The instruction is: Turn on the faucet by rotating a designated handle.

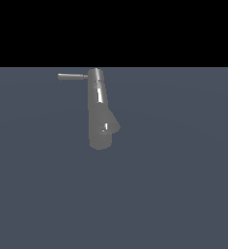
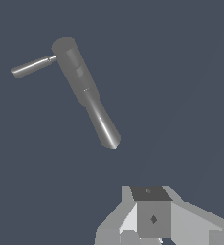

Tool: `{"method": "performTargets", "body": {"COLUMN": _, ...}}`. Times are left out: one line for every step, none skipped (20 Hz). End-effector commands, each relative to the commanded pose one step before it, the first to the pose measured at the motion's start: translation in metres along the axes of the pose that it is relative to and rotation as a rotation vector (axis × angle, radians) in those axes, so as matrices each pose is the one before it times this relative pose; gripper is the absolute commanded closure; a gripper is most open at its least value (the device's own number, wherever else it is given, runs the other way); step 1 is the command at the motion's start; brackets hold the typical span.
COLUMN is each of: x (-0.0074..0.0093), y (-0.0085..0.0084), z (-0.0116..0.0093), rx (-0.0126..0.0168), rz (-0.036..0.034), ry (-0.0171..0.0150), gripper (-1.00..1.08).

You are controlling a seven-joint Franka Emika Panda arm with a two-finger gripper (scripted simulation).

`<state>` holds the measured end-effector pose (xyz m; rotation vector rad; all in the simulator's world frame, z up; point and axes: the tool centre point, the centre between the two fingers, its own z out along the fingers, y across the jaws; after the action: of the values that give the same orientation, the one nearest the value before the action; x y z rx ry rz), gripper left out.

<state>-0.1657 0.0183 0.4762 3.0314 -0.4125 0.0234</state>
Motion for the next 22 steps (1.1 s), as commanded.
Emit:
{"method": "performTargets", "body": {"x": 0.01298, "y": -0.00798, "z": 0.00352, "rx": -0.01532, "rz": 0.05083, "ry": 0.00231, "gripper": 1.08}}
{"method": "performTargets", "body": {"x": 0.00490, "y": -0.00354, "z": 0.00156, "rx": -0.00573, "rz": 0.01971, "ry": 0.00106, "gripper": 1.08}}
{"method": "performTargets", "body": {"x": 0.00480, "y": -0.00370, "z": 0.00165, "rx": -0.00552, "rz": 0.01961, "ry": 0.00116, "gripper": 1.08}}
{"method": "performTargets", "body": {"x": 0.00470, "y": -0.00386, "z": 0.00174, "rx": -0.00530, "rz": 0.01948, "ry": 0.00124, "gripper": 1.08}}
{"method": "performTargets", "body": {"x": 0.00459, "y": -0.00402, "z": 0.00183, "rx": -0.00508, "rz": 0.01938, "ry": 0.00131, "gripper": 1.08}}
{"method": "performTargets", "body": {"x": 0.00447, "y": -0.00417, "z": 0.00191, "rx": -0.00485, "rz": 0.01928, "ry": 0.00138, "gripper": 1.08}}
{"method": "performTargets", "body": {"x": 0.00435, "y": -0.00432, "z": 0.00200, "rx": -0.00463, "rz": 0.01918, "ry": 0.00143, "gripper": 1.08}}
{"method": "performTargets", "body": {"x": 0.00422, "y": -0.00447, "z": 0.00209, "rx": -0.00440, "rz": 0.01907, "ry": 0.00147, "gripper": 1.08}}
{"method": "performTargets", "body": {"x": 0.00409, "y": -0.00460, "z": 0.00218, "rx": -0.00417, "rz": 0.01900, "ry": 0.00151, "gripper": 1.08}}
{"method": "performTargets", "body": {"x": 0.00395, "y": -0.00473, "z": 0.00227, "rx": -0.00394, "rz": 0.01892, "ry": 0.00153, "gripper": 1.08}}
{"method": "performTargets", "body": {"x": 0.00380, "y": -0.00486, "z": 0.00236, "rx": -0.00371, "rz": 0.01884, "ry": 0.00154, "gripper": 1.08}}
{"method": "performTargets", "body": {"x": 0.00366, "y": -0.00498, "z": 0.00245, "rx": -0.00348, "rz": 0.01877, "ry": 0.00154, "gripper": 1.08}}
{"method": "performTargets", "body": {"x": 0.00350, "y": -0.00510, "z": 0.00254, "rx": -0.00325, "rz": 0.01869, "ry": 0.00153, "gripper": 1.08}}
{"method": "performTargets", "body": {"x": 0.00334, "y": -0.00520, "z": 0.00263, "rx": -0.00302, "rz": 0.01863, "ry": 0.00151, "gripper": 1.08}}
{"method": "performTargets", "body": {"x": 0.00318, "y": -0.00530, "z": 0.00271, "rx": -0.00280, "rz": 0.01858, "ry": 0.00147, "gripper": 1.08}}
{"method": "performTargets", "body": {"x": 0.00302, "y": -0.00540, "z": 0.00280, "rx": -0.00258, "rz": 0.01853, "ry": 0.00143, "gripper": 1.08}}
{"method": "performTargets", "body": {"x": 0.00285, "y": -0.00549, "z": 0.00289, "rx": -0.00236, "rz": 0.01848, "ry": 0.00138, "gripper": 1.08}}
{"method": "performTargets", "body": {"x": 0.00268, "y": -0.00557, "z": 0.00298, "rx": -0.00215, "rz": 0.01845, "ry": 0.00132, "gripper": 1.08}}
{"method": "performTargets", "body": {"x": 0.00250, "y": -0.00564, "z": 0.00306, "rx": -0.00193, "rz": 0.01841, "ry": 0.00125, "gripper": 1.08}}
{"method": "performTargets", "body": {"x": 0.00233, "y": -0.00571, "z": 0.00315, "rx": -0.00173, "rz": 0.01837, "ry": 0.00116, "gripper": 1.08}}
{"method": "performTargets", "body": {"x": 0.00215, "y": -0.00577, "z": 0.00323, "rx": -0.00153, "rz": 0.01836, "ry": 0.00107, "gripper": 1.08}}
{"method": "performTargets", "body": {"x": 0.00197, "y": -0.00582, "z": 0.00332, "rx": -0.00133, "rz": 0.01834, "ry": 0.00097, "gripper": 1.08}}
